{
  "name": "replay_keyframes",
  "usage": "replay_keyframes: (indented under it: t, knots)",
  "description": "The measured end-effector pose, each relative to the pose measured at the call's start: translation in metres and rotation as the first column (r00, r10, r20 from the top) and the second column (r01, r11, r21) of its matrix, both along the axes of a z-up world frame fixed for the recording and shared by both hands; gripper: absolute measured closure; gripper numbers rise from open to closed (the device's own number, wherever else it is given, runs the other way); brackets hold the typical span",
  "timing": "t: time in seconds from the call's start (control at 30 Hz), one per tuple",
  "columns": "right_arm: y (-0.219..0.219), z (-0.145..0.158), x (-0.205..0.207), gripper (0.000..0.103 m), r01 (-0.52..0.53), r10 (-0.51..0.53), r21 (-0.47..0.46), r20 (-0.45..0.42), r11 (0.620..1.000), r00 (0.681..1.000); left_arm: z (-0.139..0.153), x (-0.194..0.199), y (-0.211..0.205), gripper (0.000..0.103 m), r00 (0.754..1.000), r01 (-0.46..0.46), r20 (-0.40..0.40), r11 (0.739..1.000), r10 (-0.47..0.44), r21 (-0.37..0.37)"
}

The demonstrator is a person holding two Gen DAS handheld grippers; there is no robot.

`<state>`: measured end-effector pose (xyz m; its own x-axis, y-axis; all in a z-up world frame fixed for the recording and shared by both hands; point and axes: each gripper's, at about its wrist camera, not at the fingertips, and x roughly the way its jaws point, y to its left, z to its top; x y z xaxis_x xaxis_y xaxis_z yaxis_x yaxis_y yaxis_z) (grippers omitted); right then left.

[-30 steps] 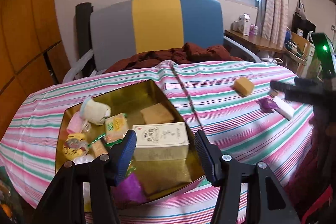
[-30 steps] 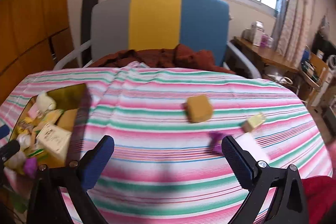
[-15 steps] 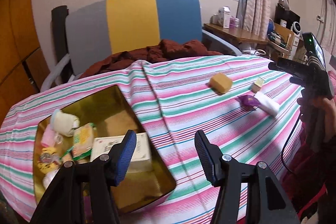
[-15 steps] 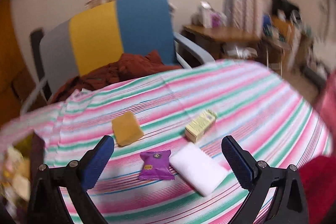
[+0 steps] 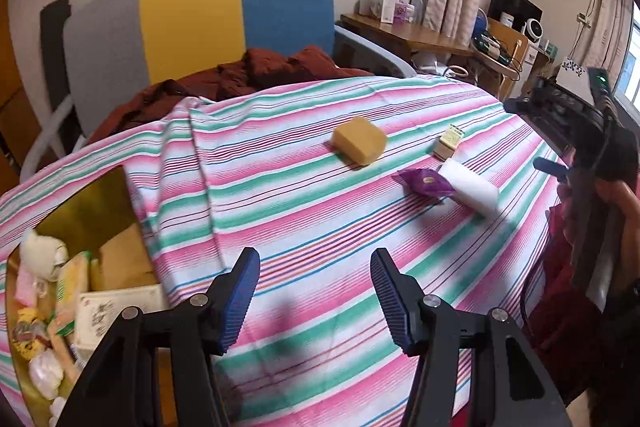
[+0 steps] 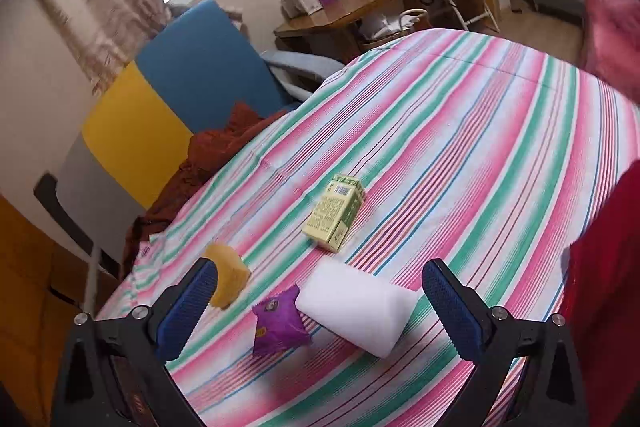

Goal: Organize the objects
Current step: 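Move both tools over the cloth toward the yellow sponge and small box, then grasp the yellow sponge with the left gripper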

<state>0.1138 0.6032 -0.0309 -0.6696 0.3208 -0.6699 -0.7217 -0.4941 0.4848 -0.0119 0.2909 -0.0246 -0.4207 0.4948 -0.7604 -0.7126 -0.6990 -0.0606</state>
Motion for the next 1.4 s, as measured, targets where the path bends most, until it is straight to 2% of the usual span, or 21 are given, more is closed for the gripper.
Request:
replay_keyframes:
  t: [0.23, 0.33, 0.5, 0.6, 0.77, 1.07, 1.2, 1.23, 1.27, 1.4]
  knots:
    - [0.014, -0.01, 0.017, 0.0, 0.046, -0.056, -0.124, -0.086, 0.991, 0.995, -0.002, -0.024, 0.037, 0.045, 0.998, 0.004, 0.07, 0.999, -0.006, 0.036]
    - [0.015, -0.011, 0.019, 0.0, 0.05, -0.065, -0.141, -0.106, 0.989, 0.992, -0.007, -0.036, 0.055, 0.039, 0.995, -0.003, 0.102, 0.999, -0.002, 0.051]
    - [0.015, -0.014, 0.014, 0.0, 0.02, -0.042, -0.168, -0.123, 0.986, 0.992, -0.015, -0.052, 0.087, 0.037, 0.991, 0.007, 0.136, 0.998, -0.015, 0.062]
    - [0.015, -0.016, 0.012, 0.0, 0.001, -0.026, -0.178, -0.133, 0.984, 0.991, -0.02, -0.063, 0.107, 0.031, 0.986, 0.012, 0.164, 0.997, -0.024, 0.072]
    - [0.013, -0.016, 0.007, 0.0, -0.033, 0.005, -0.186, -0.146, 0.982, 0.989, -0.033, -0.086, 0.142, 0.021, 0.979, 0.005, 0.202, 0.999, -0.016, 0.051]
    - [0.012, -0.018, 0.0, 0.0, -0.083, 0.05, -0.201, -0.163, 0.976, 0.985, -0.07, -0.132, 0.196, 0.018, 0.96, -0.083, 0.268, 0.996, 0.083, -0.014]
    - [0.012, -0.021, -0.004, 0.0, -0.099, 0.066, -0.21, -0.162, 0.973, 0.985, -0.093, -0.146, 0.207, 0.02, 0.954, -0.105, 0.27, 0.99, 0.128, -0.096]
    - [0.012, -0.021, -0.005, 0.0, -0.101, 0.068, -0.209, -0.159, 0.973, 0.985, -0.092, -0.144, 0.206, 0.024, 0.962, -0.099, 0.246, 0.992, 0.117, -0.082]
    - [0.012, -0.022, -0.006, 0.0, -0.105, 0.072, -0.21, -0.157, 0.972, 0.985, -0.091, -0.142, 0.204, 0.036, 0.967, -0.085, 0.237, 0.994, 0.099, -0.067]
    - [0.012, -0.025, -0.009, 0.0, -0.105, 0.074, -0.215, -0.148, 0.971, 0.986, -0.089, -0.132, 0.188, 0.044, 0.968, -0.043, 0.246, 0.999, 0.05, -0.032]
